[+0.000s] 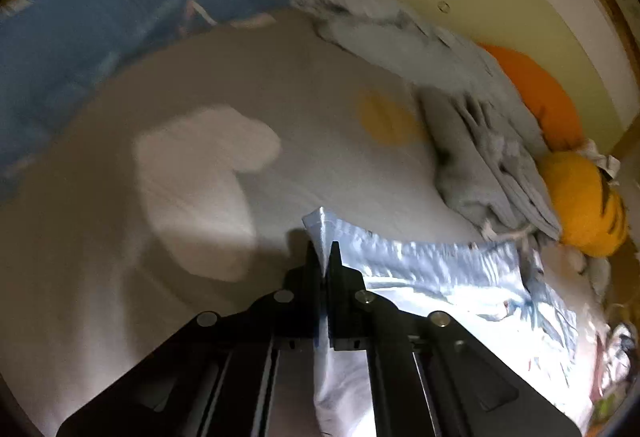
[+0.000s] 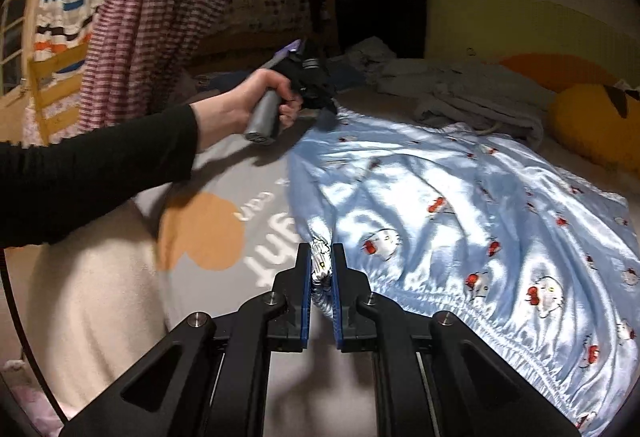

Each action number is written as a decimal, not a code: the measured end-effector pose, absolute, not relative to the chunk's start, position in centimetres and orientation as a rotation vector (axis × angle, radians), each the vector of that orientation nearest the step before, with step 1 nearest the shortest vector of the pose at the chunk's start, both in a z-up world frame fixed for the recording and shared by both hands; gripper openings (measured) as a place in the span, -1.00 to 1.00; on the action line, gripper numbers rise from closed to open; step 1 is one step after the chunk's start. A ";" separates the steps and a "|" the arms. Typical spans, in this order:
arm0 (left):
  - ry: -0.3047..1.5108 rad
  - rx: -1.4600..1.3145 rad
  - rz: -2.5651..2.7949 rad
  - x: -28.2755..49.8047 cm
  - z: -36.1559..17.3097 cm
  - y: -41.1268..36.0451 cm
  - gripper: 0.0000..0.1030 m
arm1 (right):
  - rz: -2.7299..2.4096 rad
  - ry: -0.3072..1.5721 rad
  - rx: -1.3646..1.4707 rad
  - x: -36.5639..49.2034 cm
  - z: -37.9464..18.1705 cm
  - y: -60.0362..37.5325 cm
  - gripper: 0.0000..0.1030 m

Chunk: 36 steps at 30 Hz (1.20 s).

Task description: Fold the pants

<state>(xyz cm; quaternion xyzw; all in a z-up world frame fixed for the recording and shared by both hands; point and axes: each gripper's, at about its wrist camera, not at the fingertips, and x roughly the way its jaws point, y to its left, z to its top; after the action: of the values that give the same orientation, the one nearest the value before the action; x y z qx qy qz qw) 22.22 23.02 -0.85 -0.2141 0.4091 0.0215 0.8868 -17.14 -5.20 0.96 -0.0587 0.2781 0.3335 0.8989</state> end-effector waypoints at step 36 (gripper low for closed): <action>0.701 -0.416 -0.309 25.3 10.6 4.3 -0.97 | 0.310 0.465 -0.012 -21.7 3.6 -12.7 -0.84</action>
<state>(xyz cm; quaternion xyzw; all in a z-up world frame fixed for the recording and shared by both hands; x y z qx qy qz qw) 25.26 4.29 10.62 -0.2013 0.3395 -0.1494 0.9066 -21.69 -12.70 3.58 -0.0061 0.2294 0.1531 0.9612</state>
